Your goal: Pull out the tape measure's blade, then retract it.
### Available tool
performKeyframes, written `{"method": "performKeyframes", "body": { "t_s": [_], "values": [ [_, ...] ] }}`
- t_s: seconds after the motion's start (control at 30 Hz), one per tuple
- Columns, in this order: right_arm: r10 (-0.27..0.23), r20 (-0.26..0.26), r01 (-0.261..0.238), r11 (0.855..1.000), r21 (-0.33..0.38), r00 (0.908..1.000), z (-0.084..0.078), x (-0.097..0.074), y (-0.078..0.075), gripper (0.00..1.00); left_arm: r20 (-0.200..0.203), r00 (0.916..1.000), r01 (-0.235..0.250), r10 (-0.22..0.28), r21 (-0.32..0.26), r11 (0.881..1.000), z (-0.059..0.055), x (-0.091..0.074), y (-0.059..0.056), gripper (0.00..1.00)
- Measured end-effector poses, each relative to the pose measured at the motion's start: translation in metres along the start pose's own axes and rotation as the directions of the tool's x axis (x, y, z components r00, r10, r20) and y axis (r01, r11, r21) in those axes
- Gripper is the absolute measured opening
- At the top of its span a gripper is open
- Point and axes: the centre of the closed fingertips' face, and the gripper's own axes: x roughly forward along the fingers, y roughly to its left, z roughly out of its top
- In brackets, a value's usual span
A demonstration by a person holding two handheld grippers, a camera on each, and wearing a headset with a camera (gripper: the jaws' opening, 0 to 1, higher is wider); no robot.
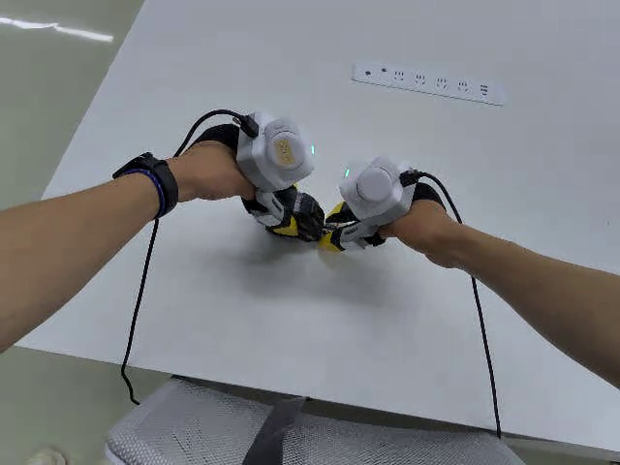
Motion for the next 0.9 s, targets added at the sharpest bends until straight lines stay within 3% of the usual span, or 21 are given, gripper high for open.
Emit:
{"method": "performKeyframes", "body": {
  "t_s": [0.2, 0.37, 0.8, 0.9],
  "values": [
    [0.012, -0.002, -0.012, 1.000, -0.026, 0.9999, 0.0006, -0.0003, 0.0024, 0.23, 0.005, 1.0000, 0.003, -0.003, -0.006, 1.000, 0.0000, 0.0008, 0.0016, 0.34],
    [0.013, -0.017, -0.014, 0.996, -0.089, 0.9998, -0.0015, -0.0019, 0.0056, 0.18, 0.010, 1.0000, -0.001, 0.001, -0.012, 1.000, -0.0005, 0.0010, 0.0020, 0.34],
    [0.003, -0.029, -0.006, 0.996, -0.091, 0.9996, -0.0044, -0.0020, 0.0044, 0.15, -0.008, 0.9999, -0.007, 0.007, -0.019, 1.000, -0.0012, 0.0031, 0.0029, 0.35],
    [0.003, -0.041, -0.007, 0.996, -0.084, 0.9991, -0.0061, -0.0016, 0.0010, 0.14, -0.031, 0.9995, -0.001, 0.000, -0.030, 1.000, -0.0029, 0.0029, 0.0004, 0.35]
  ]
}}
